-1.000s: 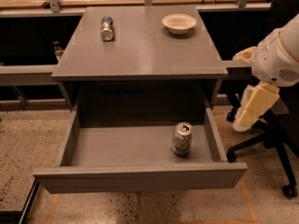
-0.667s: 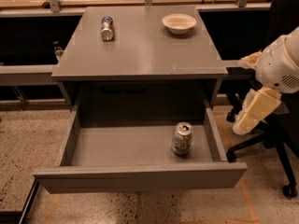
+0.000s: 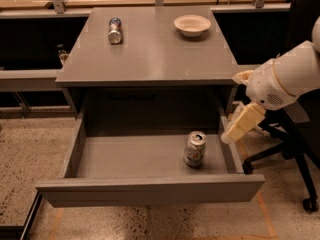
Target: Pick 7up can from top drawer and place on counter
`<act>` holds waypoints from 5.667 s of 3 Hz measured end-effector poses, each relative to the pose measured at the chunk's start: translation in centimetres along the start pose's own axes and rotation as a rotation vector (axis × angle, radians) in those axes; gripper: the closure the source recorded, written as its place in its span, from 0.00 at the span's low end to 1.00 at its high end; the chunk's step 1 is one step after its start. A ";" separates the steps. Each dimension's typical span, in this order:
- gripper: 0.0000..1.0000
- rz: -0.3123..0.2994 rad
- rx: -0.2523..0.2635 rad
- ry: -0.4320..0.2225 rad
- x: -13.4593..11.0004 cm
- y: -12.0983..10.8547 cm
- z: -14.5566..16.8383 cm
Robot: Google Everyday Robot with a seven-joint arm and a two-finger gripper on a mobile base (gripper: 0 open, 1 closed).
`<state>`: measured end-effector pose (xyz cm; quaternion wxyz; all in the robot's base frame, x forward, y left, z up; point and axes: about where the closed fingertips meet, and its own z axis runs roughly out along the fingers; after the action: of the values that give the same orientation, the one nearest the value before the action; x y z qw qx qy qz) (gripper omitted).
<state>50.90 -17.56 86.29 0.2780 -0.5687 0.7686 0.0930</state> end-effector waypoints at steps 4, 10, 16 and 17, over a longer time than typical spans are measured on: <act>0.00 0.038 -0.085 -0.140 0.0 0.1 9.8; 0.88 0.170 -0.108 -0.205 2.3 0.3 16.2; 1.00 -0.186 0.037 -0.308 -14.3 -7.5 0.6; 1.00 -0.168 0.173 -0.313 -15.5 -11.6 0.5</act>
Offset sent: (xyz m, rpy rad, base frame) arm 0.0172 0.0142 -0.0272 0.0719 0.0176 0.0284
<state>64.91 -8.47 96.22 0.4487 -0.5833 0.6710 0.0905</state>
